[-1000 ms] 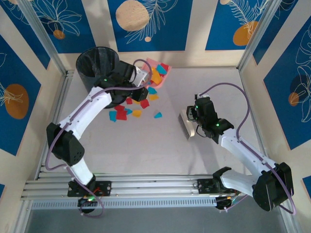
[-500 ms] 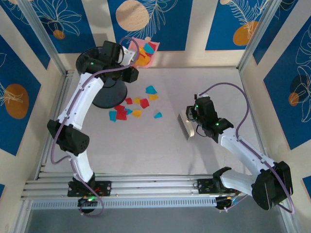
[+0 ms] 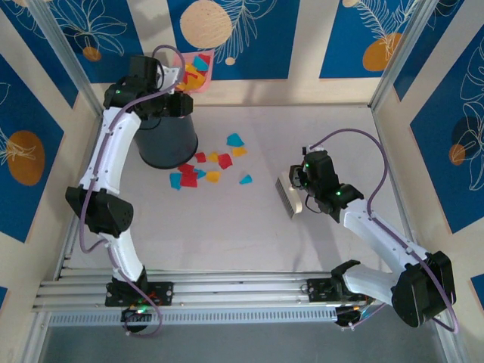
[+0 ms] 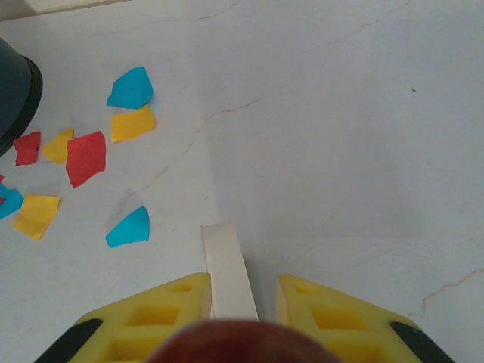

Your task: Sweep away the paper scraps from the table

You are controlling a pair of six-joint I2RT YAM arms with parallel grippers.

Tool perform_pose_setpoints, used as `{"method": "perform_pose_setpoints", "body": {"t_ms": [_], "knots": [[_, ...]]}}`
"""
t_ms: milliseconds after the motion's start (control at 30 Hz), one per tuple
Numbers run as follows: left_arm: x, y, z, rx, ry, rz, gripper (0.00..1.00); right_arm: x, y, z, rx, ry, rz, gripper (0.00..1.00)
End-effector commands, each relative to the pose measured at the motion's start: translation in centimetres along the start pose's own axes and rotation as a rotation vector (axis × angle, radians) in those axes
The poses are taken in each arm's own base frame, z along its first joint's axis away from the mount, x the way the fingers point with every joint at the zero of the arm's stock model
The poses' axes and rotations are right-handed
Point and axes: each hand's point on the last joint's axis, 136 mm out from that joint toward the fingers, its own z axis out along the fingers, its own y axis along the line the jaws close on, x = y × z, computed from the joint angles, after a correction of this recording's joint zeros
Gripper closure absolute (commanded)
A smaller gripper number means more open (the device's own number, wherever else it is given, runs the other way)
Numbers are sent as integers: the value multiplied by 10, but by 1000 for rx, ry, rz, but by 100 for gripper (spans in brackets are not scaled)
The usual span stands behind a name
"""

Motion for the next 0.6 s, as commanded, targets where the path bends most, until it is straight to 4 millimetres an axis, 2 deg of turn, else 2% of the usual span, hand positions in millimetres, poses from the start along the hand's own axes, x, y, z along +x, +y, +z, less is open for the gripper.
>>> {"method": "perform_pose_setpoints", "body": {"t_ms": [0,233,567], "knots": [[-10,5,-1,56,-20,-81,100,-1,0,2,-5,-2,9,100],[-16,28,-1,64,-48,-211,100,2,-1,3,1,6,10,100],[-29,44,-9,208,-137,-386,100,3,-1,4,2,13,15,100]]}}
